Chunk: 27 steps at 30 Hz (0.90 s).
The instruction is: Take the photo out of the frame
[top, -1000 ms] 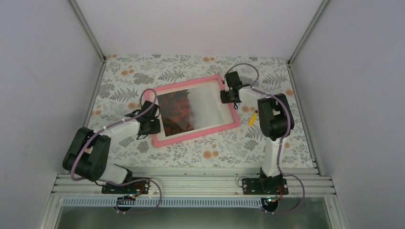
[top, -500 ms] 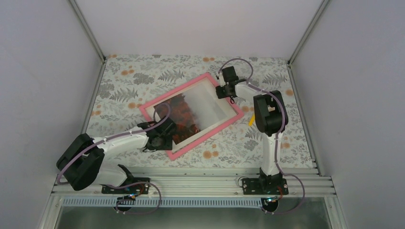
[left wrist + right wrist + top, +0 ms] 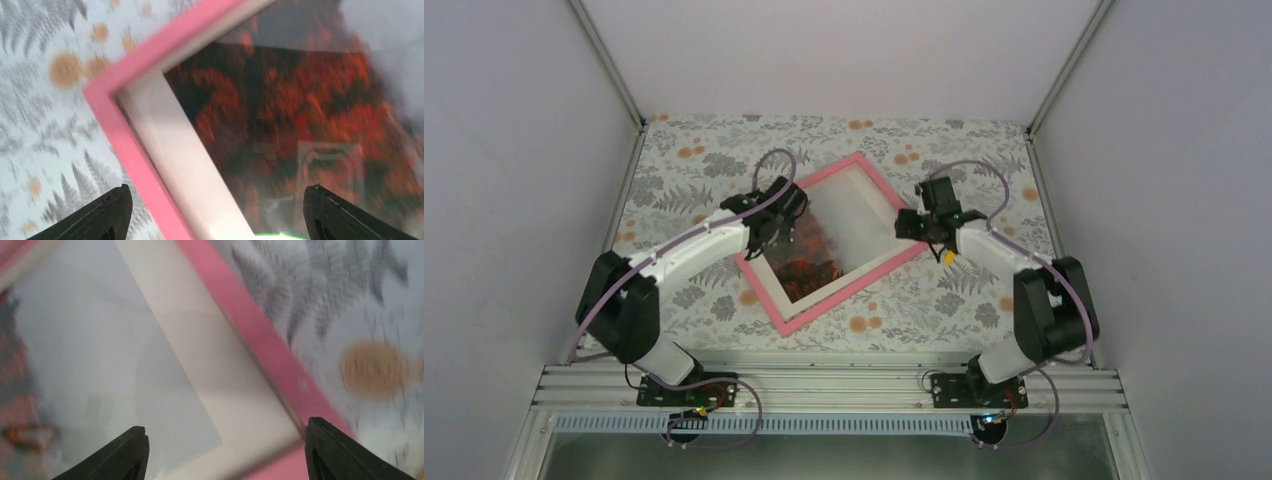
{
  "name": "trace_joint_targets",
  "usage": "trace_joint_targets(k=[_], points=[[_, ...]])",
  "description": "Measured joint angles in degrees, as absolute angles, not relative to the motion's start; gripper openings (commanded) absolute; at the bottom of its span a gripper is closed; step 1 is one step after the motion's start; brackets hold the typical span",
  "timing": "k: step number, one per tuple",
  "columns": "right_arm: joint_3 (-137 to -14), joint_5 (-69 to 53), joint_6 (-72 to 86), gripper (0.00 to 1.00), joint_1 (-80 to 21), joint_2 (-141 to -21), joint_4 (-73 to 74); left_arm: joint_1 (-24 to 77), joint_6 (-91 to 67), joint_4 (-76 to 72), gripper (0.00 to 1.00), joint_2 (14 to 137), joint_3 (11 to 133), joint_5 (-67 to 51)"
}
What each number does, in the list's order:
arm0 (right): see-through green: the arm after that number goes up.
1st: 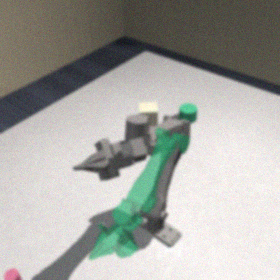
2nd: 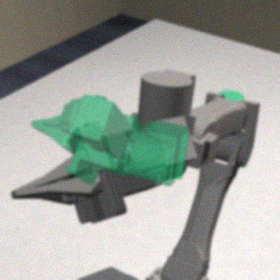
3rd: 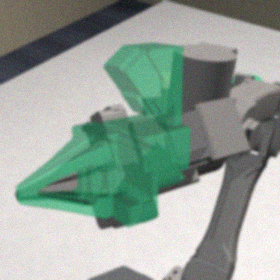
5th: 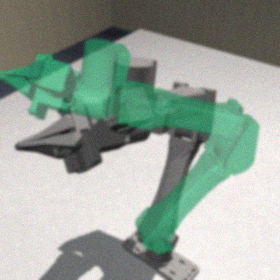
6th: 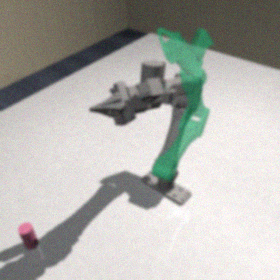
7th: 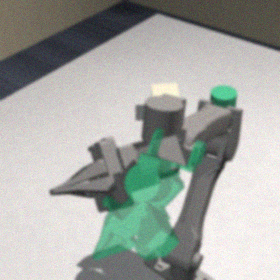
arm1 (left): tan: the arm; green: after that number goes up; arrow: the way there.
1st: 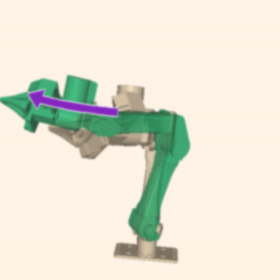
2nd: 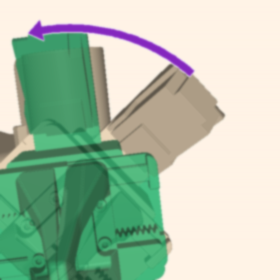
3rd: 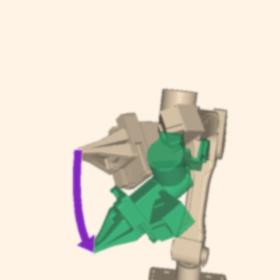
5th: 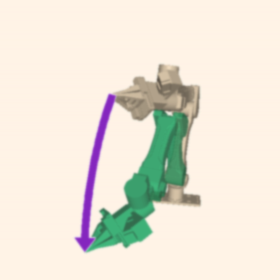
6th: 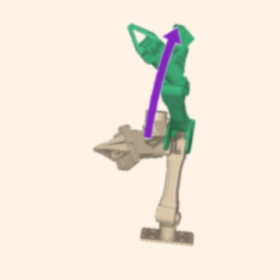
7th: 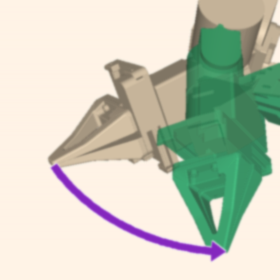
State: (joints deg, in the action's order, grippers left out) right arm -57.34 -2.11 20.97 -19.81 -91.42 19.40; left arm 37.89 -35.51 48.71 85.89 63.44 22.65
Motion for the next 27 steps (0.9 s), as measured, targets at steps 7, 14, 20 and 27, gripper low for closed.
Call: trace_joint_targets(k=[7, 14, 20, 27], points=[[-39.9, -3.9, 30.5, 0.74, -21.3, -80.2, 15.8, 27.9, -21.1, 40.9, 0.90, 98.7, 74.8, 22.6], [-35.6, -5.9, 36.8, 0.67, -25.5, -79.6, 10.9, 21.3, -10.2, 32.8, 0.90, 110.4, 81.6, 15.3], [-34.6, -6.8, 39.8, 0.58, -25.9, -81.9, 7.2, 18.6, -5.5, 31.5, 0.87, 115.5, 84.7, 9.2], [-34.6, -7.2, 41.7, 0.50, -26.5, -84.8, 2.9, 17.2, -3.6, 31.4, 0.68, 119.7, 87.1, 5.8]])
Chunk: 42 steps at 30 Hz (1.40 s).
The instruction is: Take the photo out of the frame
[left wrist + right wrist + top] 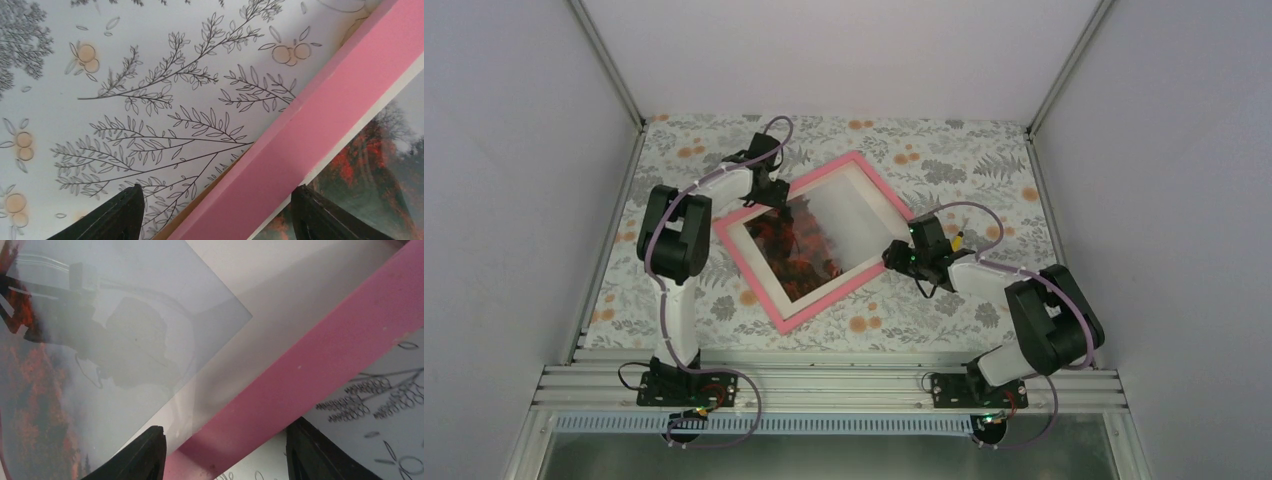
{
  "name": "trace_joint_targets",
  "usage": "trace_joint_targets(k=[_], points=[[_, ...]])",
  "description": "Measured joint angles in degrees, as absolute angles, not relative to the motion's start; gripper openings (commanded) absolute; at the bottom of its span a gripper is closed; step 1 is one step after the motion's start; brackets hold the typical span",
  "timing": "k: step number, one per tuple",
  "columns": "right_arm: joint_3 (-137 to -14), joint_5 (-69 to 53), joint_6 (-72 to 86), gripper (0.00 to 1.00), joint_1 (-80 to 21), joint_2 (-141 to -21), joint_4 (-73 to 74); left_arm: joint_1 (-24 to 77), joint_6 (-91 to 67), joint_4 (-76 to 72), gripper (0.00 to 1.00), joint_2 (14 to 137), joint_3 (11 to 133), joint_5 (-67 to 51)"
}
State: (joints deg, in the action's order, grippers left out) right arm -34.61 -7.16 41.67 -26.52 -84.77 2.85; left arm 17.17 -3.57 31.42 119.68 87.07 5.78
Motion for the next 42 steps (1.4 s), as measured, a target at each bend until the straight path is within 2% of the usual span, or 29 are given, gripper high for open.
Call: trace_joint_targets(k=[2, 7, 12, 18, 25, 34, 42], points=[[-34.7, -7.2, 41.8, 0.47, -26.6, -85.6, 1.5, 16.9, -3.5, 31.6, 0.60, 120.7, 87.6, 5.2], [-36.2, -6.6, 41.7, 0.34, -26.5, -88.2, 0.0, 16.3, -1.0, 31.6, 0.32, 121.6, 87.8, 4.1], [-40.5, -2.7, 41.0, 0.26, -25.6, -92.2, -0.8, 16.4, 3.8, 33.6, 0.24, 120.1, 86.1, 4.0], [-47.2, -0.1, 37.8, 0.19, -25.4, -97.4, 1.4, 16.2, -2.5, 31.3, 0.24, 115.9, 79.4, 4.3], [-55.1, 0.5, 30.2, 0.19, -21.5, -102.7, 5.1, 17.3, -12.3, 27.6, 0.26, 107.2, 66.8, 1.1], [-58.3, -0.1, 20.7, 0.23, -13.7, -105.8, 9.3, 30.5, -26.3, 23.0, 0.29, 100.1, 56.5, -3.5], [-58.9, 0.8, 17.3, 0.36, -12.8, -105.3, 12.8, 36.6, -34.2, 23.2, 0.51, 96.8, 53.0, -3.6]])
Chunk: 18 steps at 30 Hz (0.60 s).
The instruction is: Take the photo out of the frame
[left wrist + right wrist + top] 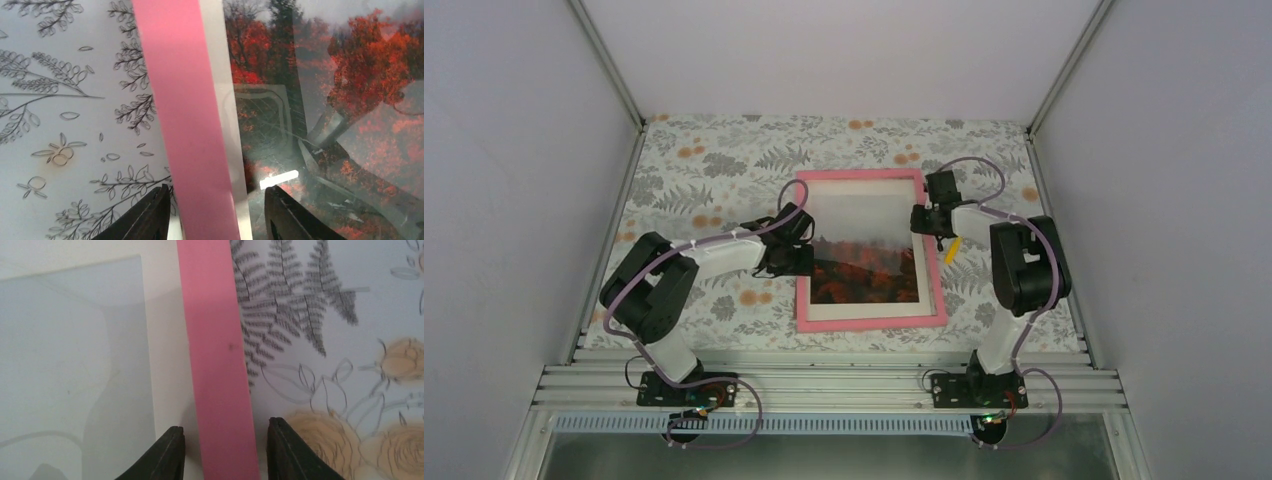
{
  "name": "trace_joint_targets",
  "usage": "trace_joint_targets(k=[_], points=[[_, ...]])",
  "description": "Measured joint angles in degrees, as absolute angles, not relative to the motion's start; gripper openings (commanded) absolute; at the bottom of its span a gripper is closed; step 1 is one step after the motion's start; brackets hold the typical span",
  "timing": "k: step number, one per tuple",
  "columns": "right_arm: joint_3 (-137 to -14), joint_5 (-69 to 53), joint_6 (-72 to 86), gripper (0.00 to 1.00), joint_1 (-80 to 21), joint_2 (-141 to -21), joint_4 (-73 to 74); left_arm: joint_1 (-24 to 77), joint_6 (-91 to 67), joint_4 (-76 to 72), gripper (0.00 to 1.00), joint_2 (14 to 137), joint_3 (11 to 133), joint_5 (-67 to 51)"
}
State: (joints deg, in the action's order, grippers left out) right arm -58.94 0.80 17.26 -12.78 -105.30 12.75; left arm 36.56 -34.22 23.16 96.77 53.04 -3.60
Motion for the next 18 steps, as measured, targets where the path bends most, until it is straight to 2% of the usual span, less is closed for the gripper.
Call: trace_joint_targets(k=[3, 9, 14, 18], points=[[-57.5, 1.0, 17.1, 0.39, -12.8, -103.6, 14.3, 37.0, -35.1, 24.6, 0.55, 96.1, 53.1, -2.3], [-53.1, 1.3, 17.2, 0.39, -12.8, -99.3, 16.5, 36.9, -35.1, 29.0, 0.55, 96.1, 55.7, 2.9], [-50.7, 1.4, 17.2, 0.35, -12.8, -97.3, 16.5, 37.1, -34.3, 30.4, 0.52, 98.0, 58.3, 4.9], [-49.8, 1.3, 17.4, 0.25, -12.8, -96.6, 16.4, 37.7, -33.9, 30.6, 0.46, 100.3, 59.2, 5.5]])
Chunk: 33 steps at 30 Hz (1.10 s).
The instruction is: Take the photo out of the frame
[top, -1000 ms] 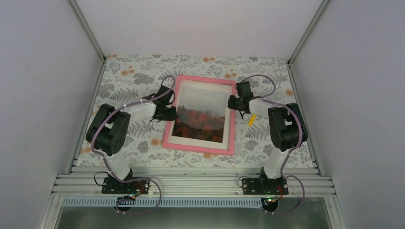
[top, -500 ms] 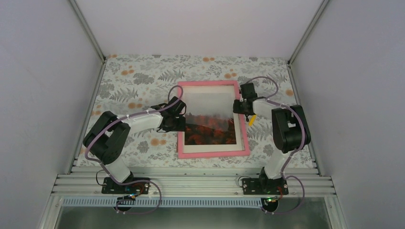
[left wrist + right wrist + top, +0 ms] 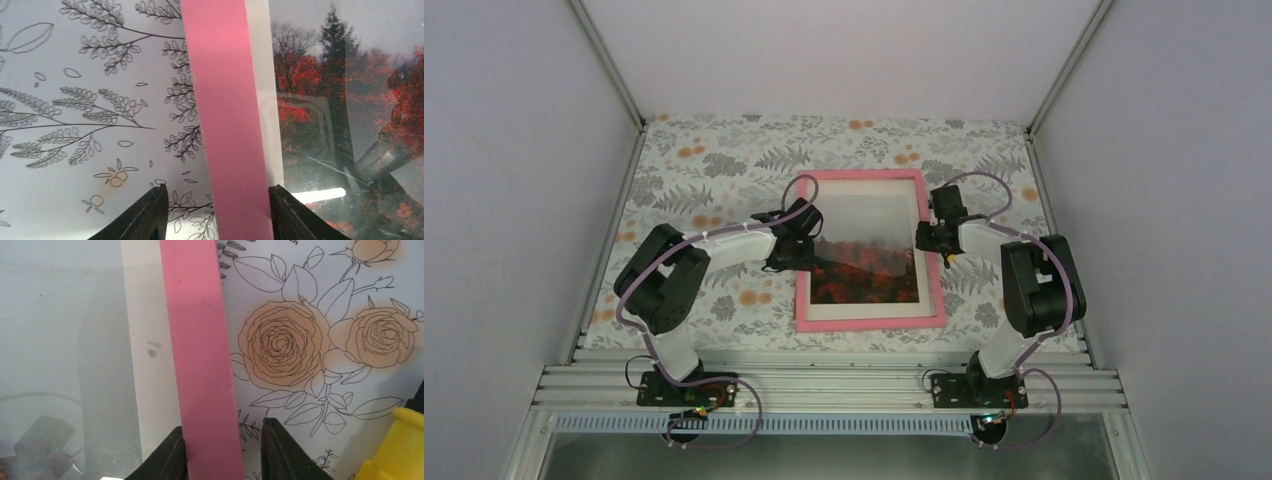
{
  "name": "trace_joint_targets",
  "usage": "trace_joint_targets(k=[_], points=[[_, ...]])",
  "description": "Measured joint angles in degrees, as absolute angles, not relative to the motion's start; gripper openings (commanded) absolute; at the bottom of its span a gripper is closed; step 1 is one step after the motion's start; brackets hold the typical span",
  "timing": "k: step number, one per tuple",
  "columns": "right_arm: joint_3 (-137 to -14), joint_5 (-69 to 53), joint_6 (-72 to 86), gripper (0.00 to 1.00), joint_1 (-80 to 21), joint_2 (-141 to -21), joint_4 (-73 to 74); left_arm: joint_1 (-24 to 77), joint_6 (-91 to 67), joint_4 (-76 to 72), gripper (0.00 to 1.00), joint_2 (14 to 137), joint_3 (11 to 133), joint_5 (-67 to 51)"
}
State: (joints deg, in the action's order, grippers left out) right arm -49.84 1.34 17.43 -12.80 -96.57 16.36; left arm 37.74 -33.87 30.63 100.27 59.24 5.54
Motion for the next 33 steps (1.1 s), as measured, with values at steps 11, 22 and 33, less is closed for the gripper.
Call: trace_joint_targets(k=[11, 22, 33], points=[[-48.8, 1.2, 18.0, 0.05, -13.0, -94.8, 17.6, 39.4, -33.9, 32.0, 0.22, 102.5, 61.7, 7.4], [-48.3, 2.0, 18.2, 0.04, -13.1, -88.6, 19.9, 40.5, -33.8, 36.4, 0.13, 102.2, 65.0, 10.0], [-48.5, -0.4, 19.7, 0.04, -15.0, -86.6, 19.1, 40.7, -33.7, 41.8, 0.30, 97.8, 65.9, 14.8]])
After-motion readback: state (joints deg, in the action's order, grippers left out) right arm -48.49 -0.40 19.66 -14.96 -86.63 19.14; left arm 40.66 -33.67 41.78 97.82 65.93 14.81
